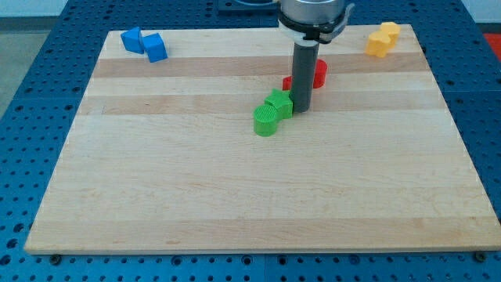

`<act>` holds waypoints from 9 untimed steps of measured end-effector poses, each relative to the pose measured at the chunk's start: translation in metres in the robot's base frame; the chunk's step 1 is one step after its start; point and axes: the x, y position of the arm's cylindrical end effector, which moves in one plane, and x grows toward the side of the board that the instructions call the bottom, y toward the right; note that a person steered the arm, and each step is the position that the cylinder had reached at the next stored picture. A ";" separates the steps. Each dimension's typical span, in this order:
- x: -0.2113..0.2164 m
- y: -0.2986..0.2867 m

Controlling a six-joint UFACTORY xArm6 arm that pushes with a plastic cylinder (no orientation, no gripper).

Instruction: Push the red circle from its bottom right slightly

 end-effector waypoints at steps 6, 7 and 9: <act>-0.052 0.056; -0.052 0.053; -0.060 0.081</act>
